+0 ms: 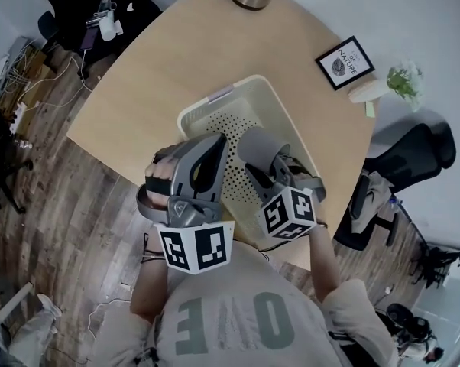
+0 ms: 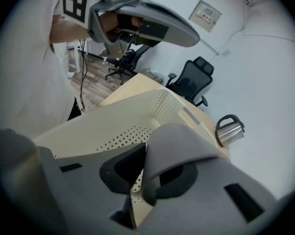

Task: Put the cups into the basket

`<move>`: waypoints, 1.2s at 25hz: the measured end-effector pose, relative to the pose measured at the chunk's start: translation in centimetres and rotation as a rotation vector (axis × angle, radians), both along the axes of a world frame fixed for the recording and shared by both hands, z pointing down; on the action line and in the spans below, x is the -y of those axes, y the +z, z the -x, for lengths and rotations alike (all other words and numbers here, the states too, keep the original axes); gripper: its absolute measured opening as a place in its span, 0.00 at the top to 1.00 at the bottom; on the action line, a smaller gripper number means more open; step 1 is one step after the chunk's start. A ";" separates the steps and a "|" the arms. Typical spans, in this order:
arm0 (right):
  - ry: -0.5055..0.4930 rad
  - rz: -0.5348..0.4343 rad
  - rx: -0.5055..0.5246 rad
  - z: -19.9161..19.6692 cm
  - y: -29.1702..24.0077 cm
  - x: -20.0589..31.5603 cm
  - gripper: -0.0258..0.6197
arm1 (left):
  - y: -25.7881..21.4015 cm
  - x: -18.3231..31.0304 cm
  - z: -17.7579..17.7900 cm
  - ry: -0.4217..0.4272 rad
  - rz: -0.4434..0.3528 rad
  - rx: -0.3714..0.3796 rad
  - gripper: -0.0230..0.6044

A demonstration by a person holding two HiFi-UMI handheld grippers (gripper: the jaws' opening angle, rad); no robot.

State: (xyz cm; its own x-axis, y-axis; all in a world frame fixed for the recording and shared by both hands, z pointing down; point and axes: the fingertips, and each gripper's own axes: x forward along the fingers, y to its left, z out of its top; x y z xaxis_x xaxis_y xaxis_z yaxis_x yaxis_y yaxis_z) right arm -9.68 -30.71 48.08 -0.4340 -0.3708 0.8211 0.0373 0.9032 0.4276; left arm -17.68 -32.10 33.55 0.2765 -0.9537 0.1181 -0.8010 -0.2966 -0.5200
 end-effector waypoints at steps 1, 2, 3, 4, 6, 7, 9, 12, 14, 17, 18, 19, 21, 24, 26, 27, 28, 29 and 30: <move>-0.020 0.006 -0.033 0.2 0.7 0.0 0.88 | 0.2 0.2 0.5 -0.005 0.001 -0.002 0.95; -0.043 0.019 -0.068 0.3 1.5 -0.1 0.88 | 0.4 0.3 0.9 -0.011 0.003 -0.005 0.95; -0.071 0.036 -0.106 0.2 2.3 -0.3 0.88 | 0.6 0.4 1.2 -0.021 0.008 -0.010 0.95; -0.101 0.052 -0.147 0.0 3.0 -0.4 0.88 | 0.9 0.5 1.3 -0.032 0.014 -0.015 0.95; -0.156 0.076 -0.224 -0.6 4.4 -0.5 0.88 | 1.3 0.6 1.5 -0.051 0.025 -0.022 0.95; -0.178 0.083 -0.258 -0.9 5.0 -0.4 0.88 | 1.4 0.6 1.7 -0.059 0.026 -0.026 0.95; -0.214 0.102 -0.329 -1.5 6.1 -0.4 0.88 | 1.6 0.6 2.0 -0.078 0.033 -0.040 0.95; -0.276 0.155 -0.443 -2.5 7.7 -0.7 0.88 | 2.1 0.7 2.4 -0.106 0.052 -0.051 0.95; -0.330 0.161 -0.506 -3.2 8.8 -0.6 0.88 | 2.3 1.1 2.3 -0.111 0.054 -0.045 0.95; -0.388 0.145 -0.583 -4.0 10.3 -0.5 0.88 | 2.6 1.2 2.5 -0.119 0.057 -0.048 0.95; -0.397 0.147 -0.604 -4.2 10.8 -0.5 0.88 | 2.7 1.1 2.7 -0.121 0.062 -0.054 0.95; -0.403 0.150 -0.623 -4.4 11.2 -0.6 0.88 | 2.9 1.0 2.8 -0.121 0.067 -0.061 0.95; -0.419 0.151 -0.662 -4.8 11.8 -0.9 0.88 | 3.1 0.6 2.9 -0.119 0.071 -0.068 0.95; -0.439 0.143 -0.680 -4.6 12.2 -1.0 0.88 | 3.2 0.3 3.7 -0.140 0.070 -0.066 0.95; -0.431 0.143 -0.659 -4.3 12.1 -0.9 0.88 | 3.2 0.3 3.9 -0.148 0.070 -0.074 0.95; -0.423 0.142 -0.646 -4.2 12.1 -0.8 0.88 | 3.2 0.2 3.9 -0.147 0.070 -0.074 0.95; -0.413 0.138 -0.631 -4.1 12.1 -0.8 0.87 | 3.2 0.2 3.8 -0.143 0.071 -0.073 0.95; -0.397 0.131 -0.610 -3.9 12.1 -0.7 0.85 | 3.2 0.1 3.7 -0.140 0.071 -0.070 0.95; -0.378 0.121 -0.584 -3.7 12.0 -0.6 0.78 | 3.2 0.1 3.6 -0.137 0.071 -0.067 0.95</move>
State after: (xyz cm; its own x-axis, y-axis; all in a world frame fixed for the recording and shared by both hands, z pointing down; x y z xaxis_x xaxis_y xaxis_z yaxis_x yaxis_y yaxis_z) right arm -6.02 -30.14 60.06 0.0092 -0.1728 0.9849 0.5509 0.8229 0.1392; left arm -21.27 -32.22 36.71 0.1545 -0.9729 0.1722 -0.8686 -0.2168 -0.4456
